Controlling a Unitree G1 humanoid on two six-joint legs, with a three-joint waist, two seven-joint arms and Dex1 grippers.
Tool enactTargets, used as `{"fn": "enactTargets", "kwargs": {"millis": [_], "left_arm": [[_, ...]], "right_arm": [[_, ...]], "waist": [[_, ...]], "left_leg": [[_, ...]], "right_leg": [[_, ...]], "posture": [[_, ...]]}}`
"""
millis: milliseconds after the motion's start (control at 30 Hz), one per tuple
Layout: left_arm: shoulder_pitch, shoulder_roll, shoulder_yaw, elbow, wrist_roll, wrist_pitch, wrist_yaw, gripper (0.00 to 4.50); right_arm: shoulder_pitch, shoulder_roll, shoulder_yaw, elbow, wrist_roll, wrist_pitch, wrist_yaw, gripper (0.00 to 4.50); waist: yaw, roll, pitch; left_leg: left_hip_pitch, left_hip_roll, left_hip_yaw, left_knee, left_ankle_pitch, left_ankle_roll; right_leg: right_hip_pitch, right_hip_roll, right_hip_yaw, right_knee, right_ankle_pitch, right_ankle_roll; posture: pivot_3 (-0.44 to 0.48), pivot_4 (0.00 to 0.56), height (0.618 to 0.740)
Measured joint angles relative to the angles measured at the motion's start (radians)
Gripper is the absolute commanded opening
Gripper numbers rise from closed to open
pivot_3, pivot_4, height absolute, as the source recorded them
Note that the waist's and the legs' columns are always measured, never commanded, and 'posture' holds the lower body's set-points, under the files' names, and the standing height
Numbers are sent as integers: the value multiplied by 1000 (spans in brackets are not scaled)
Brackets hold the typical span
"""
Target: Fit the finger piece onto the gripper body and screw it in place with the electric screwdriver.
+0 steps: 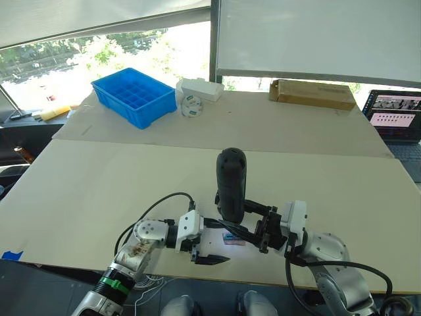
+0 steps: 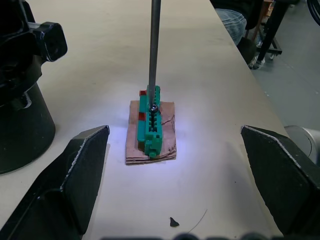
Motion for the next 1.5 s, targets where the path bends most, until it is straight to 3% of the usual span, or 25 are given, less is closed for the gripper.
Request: {"fn": "enactTargets", "kwargs": {"millis": [1500], "left_arm": [[-25, -6, -3, 9, 0, 38, 6, 4438]], "right_arm": [[-15, -10, 17, 10, -39, 0, -10, 1891]], "waist": [[2, 0, 0]], "left_leg": [[1, 0, 0, 1, 0, 0]], "right_leg": [[2, -1, 1, 0, 0, 0]], "posture": [[0, 150, 740]]}}
